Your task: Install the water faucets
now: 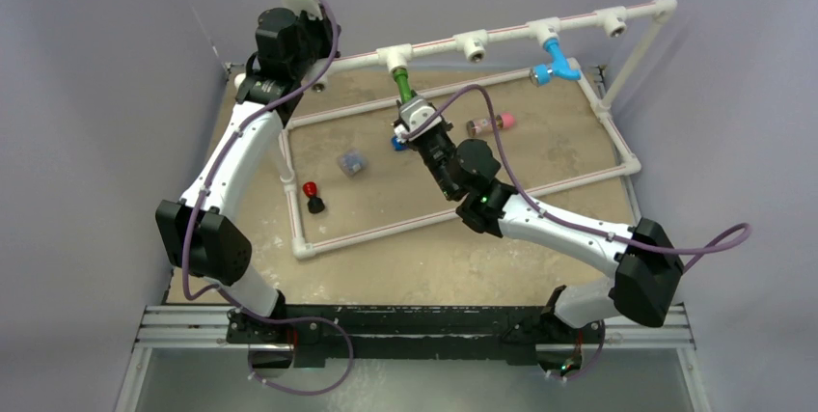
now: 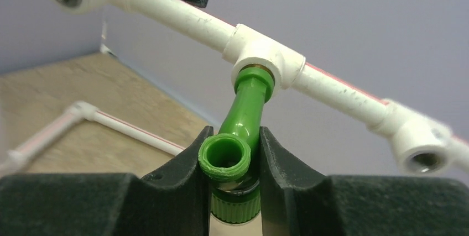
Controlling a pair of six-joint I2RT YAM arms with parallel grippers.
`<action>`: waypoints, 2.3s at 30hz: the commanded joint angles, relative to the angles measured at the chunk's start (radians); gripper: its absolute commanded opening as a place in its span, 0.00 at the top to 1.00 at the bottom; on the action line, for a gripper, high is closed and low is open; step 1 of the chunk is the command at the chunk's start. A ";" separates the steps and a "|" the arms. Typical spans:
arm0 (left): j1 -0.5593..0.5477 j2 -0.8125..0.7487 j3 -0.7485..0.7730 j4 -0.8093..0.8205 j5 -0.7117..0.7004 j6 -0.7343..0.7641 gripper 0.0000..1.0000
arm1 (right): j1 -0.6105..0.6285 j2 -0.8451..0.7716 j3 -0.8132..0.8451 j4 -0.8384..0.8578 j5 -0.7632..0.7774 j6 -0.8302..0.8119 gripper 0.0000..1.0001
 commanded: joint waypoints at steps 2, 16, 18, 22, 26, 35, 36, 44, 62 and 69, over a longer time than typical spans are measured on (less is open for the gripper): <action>-0.020 0.073 -0.074 -0.254 0.049 0.017 1.00 | 0.013 -0.039 -0.012 0.102 0.042 0.611 1.00; -0.020 0.067 -0.077 -0.255 0.075 0.005 1.00 | 0.013 0.013 -0.088 0.309 -0.034 1.865 1.00; -0.020 0.066 -0.080 -0.254 0.078 0.004 1.00 | 0.012 0.022 -0.094 0.338 -0.038 1.991 1.00; -0.020 0.066 -0.081 -0.252 0.088 0.002 1.00 | 0.009 0.035 -0.108 0.422 -0.031 2.125 1.00; -0.020 0.056 -0.080 -0.254 0.080 0.004 1.00 | -0.005 0.045 -0.148 0.497 -0.032 2.278 1.00; -0.020 0.046 -0.088 -0.251 0.078 0.001 1.00 | -0.009 -0.008 -0.167 0.451 -0.045 2.221 0.84; -0.020 0.045 -0.088 -0.251 0.076 0.002 1.00 | -0.009 -0.018 -0.168 0.431 -0.044 2.210 0.77; -0.020 0.044 -0.085 -0.250 0.071 0.005 1.00 | -0.020 -0.085 -0.194 0.325 -0.095 2.077 0.36; -0.020 0.049 -0.079 -0.250 0.061 0.016 1.00 | -0.101 -0.375 -0.261 -0.169 -0.289 1.411 0.23; -0.020 0.048 -0.086 -0.246 0.056 0.022 1.00 | -0.100 -0.470 -0.155 -0.408 -0.203 0.824 0.23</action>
